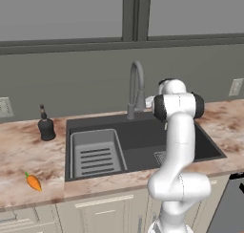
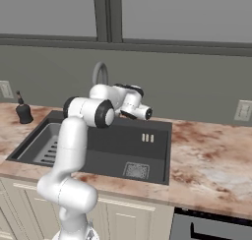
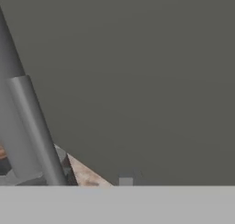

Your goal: Turn on the sink faucet. Then move the carrot from the counter to the sink. Turn off the sink. Move the vegetable from the sink to the pot next to the stove. Finally move the pot to the rear left burner.

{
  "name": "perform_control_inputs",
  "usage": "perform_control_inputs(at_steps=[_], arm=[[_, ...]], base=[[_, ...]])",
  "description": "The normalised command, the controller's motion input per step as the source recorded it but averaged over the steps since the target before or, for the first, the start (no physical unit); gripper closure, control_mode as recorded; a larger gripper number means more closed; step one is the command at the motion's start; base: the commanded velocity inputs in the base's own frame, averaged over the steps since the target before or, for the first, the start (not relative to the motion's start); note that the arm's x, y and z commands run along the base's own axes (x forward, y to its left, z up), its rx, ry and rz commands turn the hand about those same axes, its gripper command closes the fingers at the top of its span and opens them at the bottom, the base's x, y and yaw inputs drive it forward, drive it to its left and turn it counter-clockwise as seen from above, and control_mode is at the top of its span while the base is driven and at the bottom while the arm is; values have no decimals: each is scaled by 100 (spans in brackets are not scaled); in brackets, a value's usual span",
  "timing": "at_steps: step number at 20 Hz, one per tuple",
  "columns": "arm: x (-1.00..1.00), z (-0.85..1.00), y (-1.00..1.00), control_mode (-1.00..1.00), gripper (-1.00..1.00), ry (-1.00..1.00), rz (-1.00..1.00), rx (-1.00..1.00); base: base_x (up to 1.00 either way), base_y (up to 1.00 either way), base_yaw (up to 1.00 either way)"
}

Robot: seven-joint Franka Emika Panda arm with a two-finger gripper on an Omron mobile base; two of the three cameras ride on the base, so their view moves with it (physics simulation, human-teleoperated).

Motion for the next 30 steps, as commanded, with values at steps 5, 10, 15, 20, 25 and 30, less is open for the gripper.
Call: perform_control_inputs(at_steps=[5, 10, 15, 20, 25, 30], arm=[[2, -43, -64, -100, 100, 0, 2, 7], [0, -49, -61, -100, 100, 5, 1, 4], [0, -54, -59, -100, 100, 10, 0, 3], [0, -46, -54, -100, 100, 11, 0, 2], [0, -47, -56, -100, 100, 8, 0, 3], [0, -37, -58, -100, 100, 6, 0, 8]], base=[[0, 0, 0], [0, 0, 0], [0, 0, 0], [0, 0, 0], [0, 0, 0], [0, 0, 0]])
